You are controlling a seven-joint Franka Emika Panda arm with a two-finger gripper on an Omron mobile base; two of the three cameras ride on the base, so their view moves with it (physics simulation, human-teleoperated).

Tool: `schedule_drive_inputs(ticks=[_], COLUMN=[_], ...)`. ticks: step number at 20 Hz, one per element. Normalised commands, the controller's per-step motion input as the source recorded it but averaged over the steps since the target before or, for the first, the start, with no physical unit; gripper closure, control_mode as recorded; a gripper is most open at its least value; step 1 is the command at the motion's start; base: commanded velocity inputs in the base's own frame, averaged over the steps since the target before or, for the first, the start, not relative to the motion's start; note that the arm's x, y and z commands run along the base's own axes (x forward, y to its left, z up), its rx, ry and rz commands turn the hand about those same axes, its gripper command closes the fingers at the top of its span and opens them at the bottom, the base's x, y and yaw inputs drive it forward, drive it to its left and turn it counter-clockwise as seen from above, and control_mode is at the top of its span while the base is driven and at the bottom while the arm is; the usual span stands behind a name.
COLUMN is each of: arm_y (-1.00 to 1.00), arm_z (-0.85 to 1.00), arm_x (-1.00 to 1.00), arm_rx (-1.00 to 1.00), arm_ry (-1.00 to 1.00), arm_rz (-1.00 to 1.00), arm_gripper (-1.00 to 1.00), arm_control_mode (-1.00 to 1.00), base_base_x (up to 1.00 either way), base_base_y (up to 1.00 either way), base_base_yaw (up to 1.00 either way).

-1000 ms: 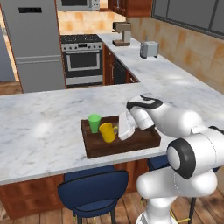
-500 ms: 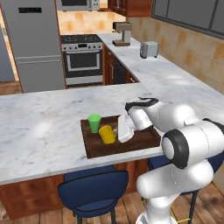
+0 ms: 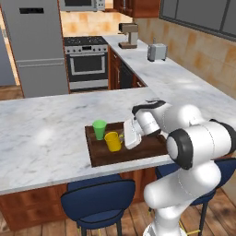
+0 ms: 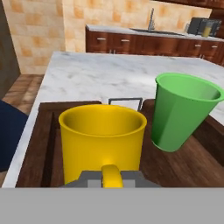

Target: There is a tray on the dining counter. Grab the cup, mug, and pitcher and place them on the tray. The pitcher may be placed next to the tray if it cannot fit the tray.

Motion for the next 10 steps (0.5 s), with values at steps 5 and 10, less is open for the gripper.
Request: schedule_drive_inputs(ticks=[5, 10], arm_y=[-0.02, -0.16], arm_z=[-0.06, -0.11], arm_x=[0.00, 0.00], arm_rx=[0.00, 0.00], arm_ry=[0.00, 0.00], arm_rz=[0.03, 0.02], arm_gripper=[1.00, 1.00], arm_control_mode=[-1.00, -1.00], base_base_x=[0.00, 0.00], base_base_y=[0.00, 0.00], base_base_yaw=[0.00, 0.00])
